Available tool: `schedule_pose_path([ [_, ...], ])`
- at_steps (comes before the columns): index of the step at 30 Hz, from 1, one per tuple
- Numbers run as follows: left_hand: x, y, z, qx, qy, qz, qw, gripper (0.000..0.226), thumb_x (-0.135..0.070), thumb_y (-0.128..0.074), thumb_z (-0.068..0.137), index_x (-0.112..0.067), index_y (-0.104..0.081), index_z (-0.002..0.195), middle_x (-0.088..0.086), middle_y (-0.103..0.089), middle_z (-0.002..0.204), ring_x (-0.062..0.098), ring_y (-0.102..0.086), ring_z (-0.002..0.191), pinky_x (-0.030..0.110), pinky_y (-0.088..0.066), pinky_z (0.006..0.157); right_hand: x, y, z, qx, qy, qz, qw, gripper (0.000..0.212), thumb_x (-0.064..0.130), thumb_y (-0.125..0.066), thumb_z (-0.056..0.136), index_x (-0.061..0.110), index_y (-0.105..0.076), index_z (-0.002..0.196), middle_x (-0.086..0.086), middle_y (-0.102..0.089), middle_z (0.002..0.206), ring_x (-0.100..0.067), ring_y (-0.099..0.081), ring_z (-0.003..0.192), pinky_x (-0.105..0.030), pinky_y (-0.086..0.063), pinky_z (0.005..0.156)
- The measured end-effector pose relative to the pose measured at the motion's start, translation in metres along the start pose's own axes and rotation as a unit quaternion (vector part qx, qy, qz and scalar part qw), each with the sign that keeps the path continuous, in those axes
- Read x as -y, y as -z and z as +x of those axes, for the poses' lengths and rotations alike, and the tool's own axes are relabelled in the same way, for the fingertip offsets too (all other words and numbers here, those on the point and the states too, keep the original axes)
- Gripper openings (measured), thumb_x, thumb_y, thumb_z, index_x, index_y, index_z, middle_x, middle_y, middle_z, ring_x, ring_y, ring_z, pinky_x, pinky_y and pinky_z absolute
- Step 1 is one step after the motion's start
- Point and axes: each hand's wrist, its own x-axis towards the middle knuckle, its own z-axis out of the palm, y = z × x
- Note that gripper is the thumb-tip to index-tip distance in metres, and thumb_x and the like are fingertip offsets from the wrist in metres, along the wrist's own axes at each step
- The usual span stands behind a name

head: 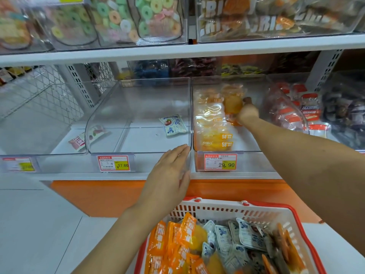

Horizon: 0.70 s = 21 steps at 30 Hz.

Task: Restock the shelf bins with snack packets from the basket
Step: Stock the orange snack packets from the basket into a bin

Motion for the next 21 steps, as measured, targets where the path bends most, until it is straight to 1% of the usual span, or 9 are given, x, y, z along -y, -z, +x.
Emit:
schedule_pose_path([
  [2,0.0,0.0,-0.001,-0.001,-0.004,-0.001,1.0,0.058,-0.031,-0.038,0.1,-0.029,-0.009,0.151,-0.013,-0.013,0.157,0.001,-0.01,0.142,-0.002,0.016,0.093,0.0,0.002,0.002,0.016,0.0,0.021,1.0,0.063,0.019,-0.06,0.089,0.009,-0.026,0.141,-0.016,-0.053,0.129,-0.034,-0.054,0.117,-0.037,-0.044,0.094],
  [5,0.0,0.0,-0.001,-0.004,-0.002,-0.006,1.0,0.059,-0.031,-0.039,0.1,-0.029,-0.01,0.151,-0.013,-0.014,0.157,0.002,-0.011,0.143,0.002,0.012,0.098,0.0,0.003,0.004,0.057,-0.005,0.013,0.998,0.082,0.019,-0.066,0.086,0.012,-0.013,0.148,-0.015,-0.048,0.133,-0.033,-0.052,0.119,-0.038,-0.044,0.096],
  [9,-0.001,0.001,0.0,0.012,0.002,0.005,1.0,0.059,-0.032,-0.037,0.1,-0.03,-0.007,0.151,-0.014,-0.011,0.158,0.001,-0.009,0.143,0.007,0.005,0.103,0.0,0.001,0.004,0.073,-0.029,0.038,0.996,0.079,0.011,-0.066,0.086,0.005,-0.014,0.146,-0.017,-0.042,0.137,-0.032,-0.048,0.123,-0.037,-0.045,0.097],
  [11,-0.001,0.002,0.0,0.023,0.0,0.007,1.0,0.06,-0.032,-0.037,0.1,-0.03,-0.006,0.151,-0.014,-0.009,0.158,-0.002,-0.005,0.142,0.006,0.008,0.102,0.0,0.004,0.001,0.078,-0.046,0.039,0.995,0.08,0.011,-0.065,0.087,0.002,-0.013,0.147,-0.018,-0.038,0.141,-0.032,-0.044,0.127,-0.037,-0.042,0.101],
  [14,0.0,0.001,-0.004,0.036,-0.008,0.015,0.999,0.061,-0.032,-0.037,0.101,-0.03,-0.002,0.151,-0.014,-0.003,0.158,-0.01,0.011,0.131,0.004,0.015,0.098,0.003,0.014,-0.006,0.086,-0.067,0.079,0.991,0.065,0.006,-0.057,0.088,-0.004,-0.026,0.145,-0.024,-0.037,0.144,-0.037,-0.039,0.131,-0.042,-0.036,0.108],
  [16,0.001,0.0,-0.008,0.04,-0.008,0.008,0.999,0.061,-0.031,-0.038,0.101,-0.029,-0.003,0.151,-0.015,0.001,0.157,-0.01,0.014,0.131,0.002,0.013,0.099,0.005,0.023,-0.017,0.077,-0.065,0.094,0.991,0.053,0.006,-0.053,0.09,-0.007,-0.037,0.139,-0.025,-0.043,0.14,-0.037,-0.043,0.128,-0.041,-0.038,0.105],
  [18,0.0,-0.001,-0.014,0.029,-0.007,-0.014,0.999,0.06,-0.028,-0.041,0.1,-0.026,-0.01,0.151,-0.016,-0.002,0.155,-0.01,0.008,0.134,0.0,0.009,0.099,0.007,0.035,-0.034,0.035,-0.039,0.091,0.994,0.046,0.012,-0.051,0.093,-0.009,-0.043,0.133,-0.024,-0.051,0.133,-0.035,-0.049,0.123,-0.036,-0.041,0.098],
  [19,-0.002,-0.003,-0.019,0.012,-0.009,-0.027,1.0,0.058,-0.026,-0.043,0.099,-0.024,-0.017,0.151,-0.015,-0.01,0.154,-0.008,0.001,0.136,0.0,0.006,0.102,0.007,0.043,-0.048,-0.002,-0.014,0.093,0.996,0.041,0.015,-0.052,0.094,-0.009,-0.049,0.127,-0.023,-0.056,0.126,-0.035,-0.053,0.119,-0.035,-0.043,0.093],
  [21,-0.005,-0.008,-0.029,-0.021,-0.01,-0.057,0.998,0.05,-0.024,-0.047,0.098,-0.019,-0.034,0.146,-0.011,-0.031,0.149,-0.003,-0.021,0.137,0.006,-0.01,0.107,0.005,0.058,-0.086,-0.08,0.057,0.113,0.989,0.025,0.022,-0.053,0.094,0.0,-0.061,0.1,-0.022,-0.063,0.099,-0.032,-0.059,0.096,-0.032,-0.041,0.075],
])
